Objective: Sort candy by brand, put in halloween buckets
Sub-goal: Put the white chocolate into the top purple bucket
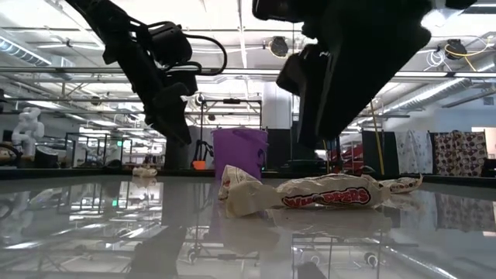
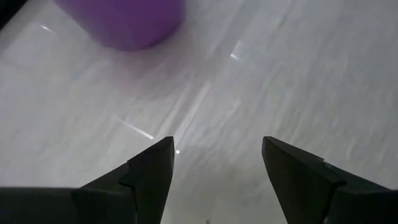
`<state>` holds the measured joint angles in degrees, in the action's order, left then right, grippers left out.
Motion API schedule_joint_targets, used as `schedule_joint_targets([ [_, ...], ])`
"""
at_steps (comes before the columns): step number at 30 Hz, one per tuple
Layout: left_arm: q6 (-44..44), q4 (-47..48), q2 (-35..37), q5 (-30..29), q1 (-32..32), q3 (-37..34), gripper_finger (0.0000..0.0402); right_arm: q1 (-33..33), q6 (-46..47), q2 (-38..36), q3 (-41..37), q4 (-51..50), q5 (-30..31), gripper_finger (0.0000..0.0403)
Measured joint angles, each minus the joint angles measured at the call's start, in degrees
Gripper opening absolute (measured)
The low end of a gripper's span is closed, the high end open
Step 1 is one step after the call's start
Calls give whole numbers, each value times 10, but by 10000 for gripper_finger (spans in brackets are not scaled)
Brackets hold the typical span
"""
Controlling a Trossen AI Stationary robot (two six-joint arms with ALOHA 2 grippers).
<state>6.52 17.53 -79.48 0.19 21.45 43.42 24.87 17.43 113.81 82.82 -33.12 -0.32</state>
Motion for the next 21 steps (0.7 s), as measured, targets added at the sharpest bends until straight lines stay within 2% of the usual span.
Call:
schedule_joint_targets([
  [16, -30, 4, 0, 2, -2, 0, 251, -5, 98, 52, 0, 23, 0, 141],
  [21, -30, 5, 0, 1, -2, 0, 251, -5, 102, 60, 1, 22, 0, 141],
])
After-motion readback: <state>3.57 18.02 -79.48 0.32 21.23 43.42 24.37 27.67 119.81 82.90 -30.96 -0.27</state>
